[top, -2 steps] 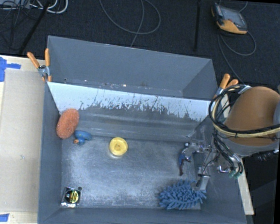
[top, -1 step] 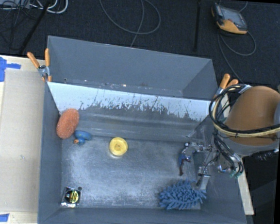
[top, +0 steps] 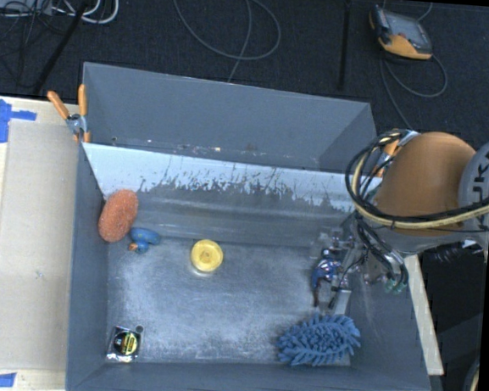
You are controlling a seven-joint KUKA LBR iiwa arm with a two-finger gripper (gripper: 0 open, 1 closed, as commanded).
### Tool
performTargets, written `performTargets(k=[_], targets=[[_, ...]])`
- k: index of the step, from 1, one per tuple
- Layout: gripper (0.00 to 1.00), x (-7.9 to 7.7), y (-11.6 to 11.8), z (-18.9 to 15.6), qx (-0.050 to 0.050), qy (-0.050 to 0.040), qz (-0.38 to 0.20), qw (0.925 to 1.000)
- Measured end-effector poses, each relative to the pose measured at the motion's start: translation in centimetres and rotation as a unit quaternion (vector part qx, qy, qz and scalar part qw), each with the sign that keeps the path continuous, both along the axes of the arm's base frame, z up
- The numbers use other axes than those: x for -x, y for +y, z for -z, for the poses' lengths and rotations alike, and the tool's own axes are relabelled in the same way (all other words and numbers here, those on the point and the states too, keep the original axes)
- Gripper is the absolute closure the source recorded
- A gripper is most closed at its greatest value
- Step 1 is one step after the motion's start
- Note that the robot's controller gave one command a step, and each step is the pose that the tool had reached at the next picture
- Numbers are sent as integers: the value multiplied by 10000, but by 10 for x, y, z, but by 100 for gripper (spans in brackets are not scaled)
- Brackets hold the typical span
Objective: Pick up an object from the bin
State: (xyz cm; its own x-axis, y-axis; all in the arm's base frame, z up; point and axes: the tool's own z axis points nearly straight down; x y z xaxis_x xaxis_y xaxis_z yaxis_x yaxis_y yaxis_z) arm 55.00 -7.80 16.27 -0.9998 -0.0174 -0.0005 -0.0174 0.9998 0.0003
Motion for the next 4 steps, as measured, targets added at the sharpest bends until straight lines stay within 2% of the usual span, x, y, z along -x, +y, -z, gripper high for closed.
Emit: performTargets(k=[1,2,3,4], targets=[[0,31,-7,41,-6,-39,188,9998],[0,54,-13,80,-2,29,-69,10000],[0,65,-7,94,-1,10,-132,9999],[100,75,-5,92,4,0,-204,9998]])
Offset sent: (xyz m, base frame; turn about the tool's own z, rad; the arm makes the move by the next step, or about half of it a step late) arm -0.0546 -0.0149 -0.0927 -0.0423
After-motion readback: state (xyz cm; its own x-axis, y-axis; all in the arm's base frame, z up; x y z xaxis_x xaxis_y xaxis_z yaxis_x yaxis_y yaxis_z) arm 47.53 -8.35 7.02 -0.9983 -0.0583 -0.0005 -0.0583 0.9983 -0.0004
